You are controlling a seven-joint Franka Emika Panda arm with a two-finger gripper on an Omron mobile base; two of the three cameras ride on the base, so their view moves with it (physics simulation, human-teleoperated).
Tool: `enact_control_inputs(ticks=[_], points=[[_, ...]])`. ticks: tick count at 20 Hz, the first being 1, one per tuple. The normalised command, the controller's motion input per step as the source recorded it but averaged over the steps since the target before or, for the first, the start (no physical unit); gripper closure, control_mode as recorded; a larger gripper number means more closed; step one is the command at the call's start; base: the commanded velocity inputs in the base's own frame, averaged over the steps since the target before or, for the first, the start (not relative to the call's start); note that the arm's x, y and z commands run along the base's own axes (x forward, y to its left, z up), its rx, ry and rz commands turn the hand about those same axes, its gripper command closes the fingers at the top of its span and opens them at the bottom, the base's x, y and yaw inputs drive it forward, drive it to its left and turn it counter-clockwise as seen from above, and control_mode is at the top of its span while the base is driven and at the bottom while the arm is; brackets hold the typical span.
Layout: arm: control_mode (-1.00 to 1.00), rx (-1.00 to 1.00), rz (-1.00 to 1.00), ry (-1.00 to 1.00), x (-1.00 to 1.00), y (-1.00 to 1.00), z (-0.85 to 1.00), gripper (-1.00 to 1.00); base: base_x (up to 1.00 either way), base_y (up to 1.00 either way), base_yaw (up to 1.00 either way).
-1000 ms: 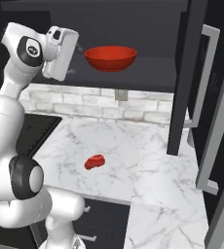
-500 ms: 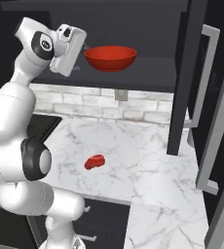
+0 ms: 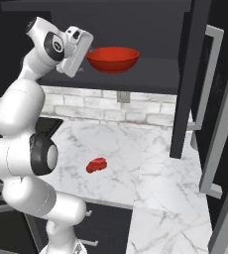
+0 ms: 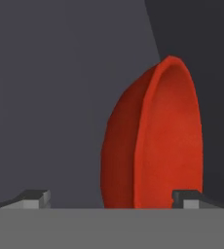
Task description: Retrieve the bowl from the cabinet, then place the raw meat into the bowl to avoid contamination.
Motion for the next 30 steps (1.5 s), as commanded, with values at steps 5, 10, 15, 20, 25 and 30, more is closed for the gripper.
enact_control_inputs(ticks=[5,10,15,20,25,30], points=[[-1.0,0.03,0.04,0.0,0.27,0.0,-0.11,-1.0,0.0,0.0,0.0],[-1.0,0.0,0.0,0.0,0.4,0.0,-0.01,-1.0,0.0,0.0,0.0],[-1.0,0.02,0.0,0.03,0.38,-0.01,-0.06,-1.0,0.0,0.0,0.0],[-1.0,0.04,0.0,0.07,0.16,0.0,-0.19,1.0,0.0,0.0,0.0],[-1.0,0.03,0.0,0.04,0.04,0.0,-0.19,1.0,0.0,0.0,0.0],[-1.0,0.03,0.0,0.02,0.01,0.01,-0.18,1.0,0.0,0.0,0.0]])
